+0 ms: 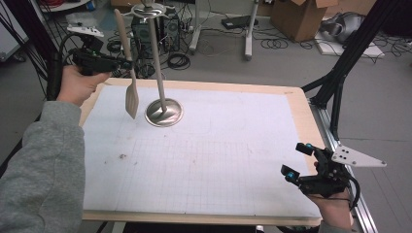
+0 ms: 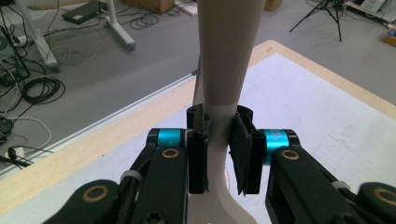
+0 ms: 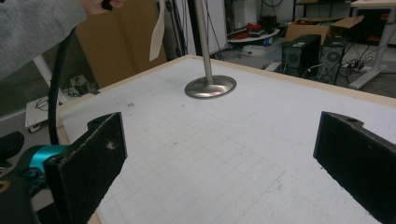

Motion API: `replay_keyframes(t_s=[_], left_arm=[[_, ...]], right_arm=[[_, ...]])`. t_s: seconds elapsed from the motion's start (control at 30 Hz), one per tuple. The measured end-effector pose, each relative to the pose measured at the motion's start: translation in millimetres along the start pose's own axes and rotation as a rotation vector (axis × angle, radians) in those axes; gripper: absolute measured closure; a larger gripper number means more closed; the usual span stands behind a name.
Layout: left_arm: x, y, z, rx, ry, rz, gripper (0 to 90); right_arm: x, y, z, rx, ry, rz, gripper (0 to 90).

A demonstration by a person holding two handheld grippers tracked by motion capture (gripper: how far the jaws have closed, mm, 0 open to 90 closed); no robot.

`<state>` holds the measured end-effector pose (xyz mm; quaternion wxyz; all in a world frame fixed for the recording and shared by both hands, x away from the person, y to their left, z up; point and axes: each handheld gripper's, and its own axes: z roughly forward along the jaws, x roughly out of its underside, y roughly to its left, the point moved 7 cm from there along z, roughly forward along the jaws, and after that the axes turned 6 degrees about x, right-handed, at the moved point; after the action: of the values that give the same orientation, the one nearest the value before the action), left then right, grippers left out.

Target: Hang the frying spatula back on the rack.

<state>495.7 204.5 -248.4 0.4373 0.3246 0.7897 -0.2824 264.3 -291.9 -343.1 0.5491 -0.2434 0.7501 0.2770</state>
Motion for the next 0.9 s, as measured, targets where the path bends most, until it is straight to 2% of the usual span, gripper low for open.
replay_keyframes(t_s=[0.43, 0.63, 0.9], left_arm=[[-3.8, 1.7, 1.7, -0.005, 0.004, -0.007, 77.2], [-4.3, 1.5, 0.2, 0.009, -0.004, -0.010, 77.2], [-2.7, 1.0, 3.7, 0.017, 0.011, -0.009, 77.2]], right_arm=[[1.2, -1.5, -0.6, 0.006, 0.002, 0.006, 1.3], [1.4, -1.2, 0.4, 0.002, 0.004, 0.007, 1.3], [1.8, -1.6, 1.0, 0.003, 0.007, 0.003, 1.3]])
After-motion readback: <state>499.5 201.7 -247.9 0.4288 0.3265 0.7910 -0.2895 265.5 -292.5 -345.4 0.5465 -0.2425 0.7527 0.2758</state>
